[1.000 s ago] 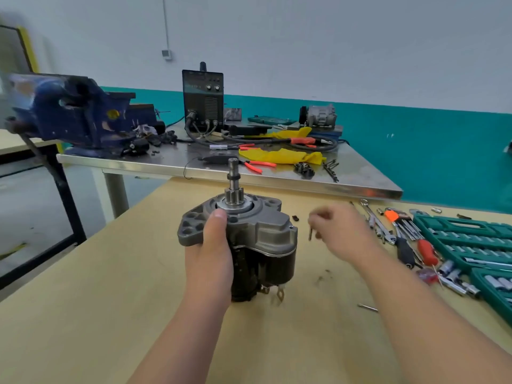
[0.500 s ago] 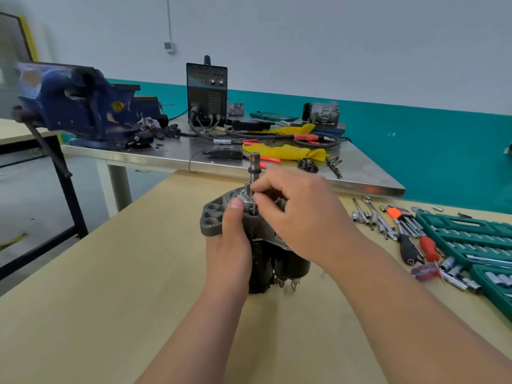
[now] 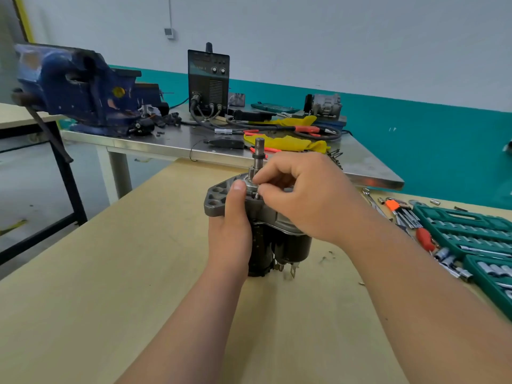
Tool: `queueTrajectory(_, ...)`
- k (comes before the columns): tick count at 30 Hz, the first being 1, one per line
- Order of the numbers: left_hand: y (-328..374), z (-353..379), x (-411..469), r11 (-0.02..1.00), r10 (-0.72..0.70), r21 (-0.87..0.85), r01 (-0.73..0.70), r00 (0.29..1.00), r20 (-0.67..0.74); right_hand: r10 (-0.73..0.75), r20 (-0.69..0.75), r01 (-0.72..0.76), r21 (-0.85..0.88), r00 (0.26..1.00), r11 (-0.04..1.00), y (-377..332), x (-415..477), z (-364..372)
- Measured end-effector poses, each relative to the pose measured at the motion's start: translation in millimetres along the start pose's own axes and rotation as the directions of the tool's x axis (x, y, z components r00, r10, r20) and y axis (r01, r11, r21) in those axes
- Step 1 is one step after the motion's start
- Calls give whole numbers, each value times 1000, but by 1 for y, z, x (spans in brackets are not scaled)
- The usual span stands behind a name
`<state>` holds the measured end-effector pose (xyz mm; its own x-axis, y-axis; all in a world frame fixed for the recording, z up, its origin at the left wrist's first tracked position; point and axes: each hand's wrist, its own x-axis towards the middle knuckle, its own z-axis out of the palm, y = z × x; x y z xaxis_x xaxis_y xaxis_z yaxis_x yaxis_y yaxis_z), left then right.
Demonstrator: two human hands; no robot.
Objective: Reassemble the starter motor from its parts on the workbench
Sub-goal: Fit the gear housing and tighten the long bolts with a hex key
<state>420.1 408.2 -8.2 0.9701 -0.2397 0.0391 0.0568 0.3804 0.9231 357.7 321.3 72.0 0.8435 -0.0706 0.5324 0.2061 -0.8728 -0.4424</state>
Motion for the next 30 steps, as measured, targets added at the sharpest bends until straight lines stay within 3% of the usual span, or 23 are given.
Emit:
queueTrajectory(3,-1,0,1,999,-39,-9,39,999,-18,55,-7,-55,-24,998,998,1,5,-3)
queueTrajectory(14,-2,-1,2,999,-45,24,46,999,-14,35,163,-7,-170,986,985,-17,21,-9)
queueTrajectory(19,-1,0,3,999,-50,17,51,998,-28,-21,179,95,-421,984,902,-23,19,-11)
queueTrajectory(22,0,-1,4,1000,-25,8,25,1000,-19,-55,232,164,-482,971,860,-25,18,-1)
queueTrajectory(25,0,-1,3,1000,-26,0,26,999,-19,-36,244,148,-458,969,877,-17,18,-1)
queueTrajectory(30,1,-4,2,999,-54,-1,54,998,22,-4,171,40,-207,985,978,1,5,2)
